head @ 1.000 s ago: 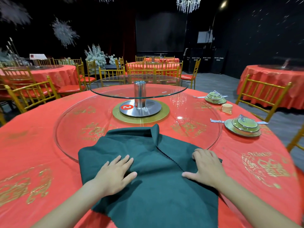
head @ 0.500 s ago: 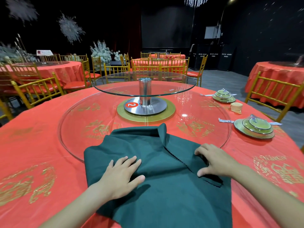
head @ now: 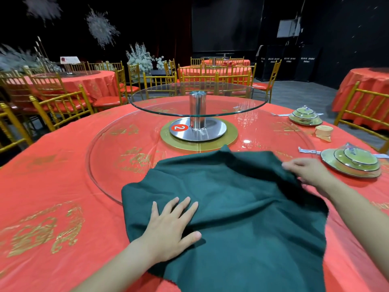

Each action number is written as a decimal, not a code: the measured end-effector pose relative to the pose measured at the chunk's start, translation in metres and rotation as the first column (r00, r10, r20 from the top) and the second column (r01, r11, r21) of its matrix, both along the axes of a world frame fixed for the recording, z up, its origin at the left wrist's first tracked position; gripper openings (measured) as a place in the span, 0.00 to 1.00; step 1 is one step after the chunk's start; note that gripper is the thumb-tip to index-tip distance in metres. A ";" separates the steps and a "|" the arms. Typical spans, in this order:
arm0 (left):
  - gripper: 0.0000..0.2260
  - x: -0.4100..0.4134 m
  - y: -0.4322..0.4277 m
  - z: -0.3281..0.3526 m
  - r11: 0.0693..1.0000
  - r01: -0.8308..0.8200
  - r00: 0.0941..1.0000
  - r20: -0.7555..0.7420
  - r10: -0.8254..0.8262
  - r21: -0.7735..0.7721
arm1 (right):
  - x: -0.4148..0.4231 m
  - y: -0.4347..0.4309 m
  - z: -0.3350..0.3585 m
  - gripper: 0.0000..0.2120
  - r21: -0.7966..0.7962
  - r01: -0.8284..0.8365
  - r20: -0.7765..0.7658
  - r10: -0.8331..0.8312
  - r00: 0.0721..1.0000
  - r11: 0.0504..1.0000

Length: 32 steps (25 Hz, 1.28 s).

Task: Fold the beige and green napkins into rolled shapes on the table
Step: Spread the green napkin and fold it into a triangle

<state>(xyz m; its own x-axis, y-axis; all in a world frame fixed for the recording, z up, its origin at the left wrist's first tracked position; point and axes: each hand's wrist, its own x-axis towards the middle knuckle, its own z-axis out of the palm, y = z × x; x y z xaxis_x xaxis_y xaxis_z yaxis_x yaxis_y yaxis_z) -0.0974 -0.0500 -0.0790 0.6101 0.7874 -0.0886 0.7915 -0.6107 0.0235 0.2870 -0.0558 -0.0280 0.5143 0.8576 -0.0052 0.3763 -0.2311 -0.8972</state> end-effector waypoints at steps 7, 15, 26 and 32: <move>0.41 0.002 0.006 0.004 0.997 0.035 0.998 0.044 -0.038 0.067 | -0.014 0.015 0.012 0.11 0.279 0.384 0.360 -0.467 0.808 0.880; 0.44 0.010 0.013 -0.002 0.999 0.006 0.999 0.046 -0.008 0.046 | -0.128 -0.040 -0.068 0.39 -0.264 -0.379 0.792 0.423 0.439 0.887; 0.26 -0.079 0.038 -0.009 0.861 -0.472 0.526 0.723 0.447 -0.189 | -0.142 -0.124 -0.078 0.36 -0.295 -0.345 0.837 0.415 0.355 0.891; 0.25 -0.070 0.027 0.013 0.788 -0.036 0.202 0.768 0.608 -0.615 | -0.181 -0.186 -0.073 0.33 -0.354 -0.510 0.703 0.583 0.408 0.784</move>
<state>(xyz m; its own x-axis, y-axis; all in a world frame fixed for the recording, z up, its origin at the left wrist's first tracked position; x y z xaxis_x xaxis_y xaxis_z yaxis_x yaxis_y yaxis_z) -0.1673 -0.0228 -0.0663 0.1820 0.9828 -0.0314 0.1587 0.0022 0.9873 0.1060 -0.2422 -0.1014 -0.2237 0.9731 0.0544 0.9509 0.2301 -0.2070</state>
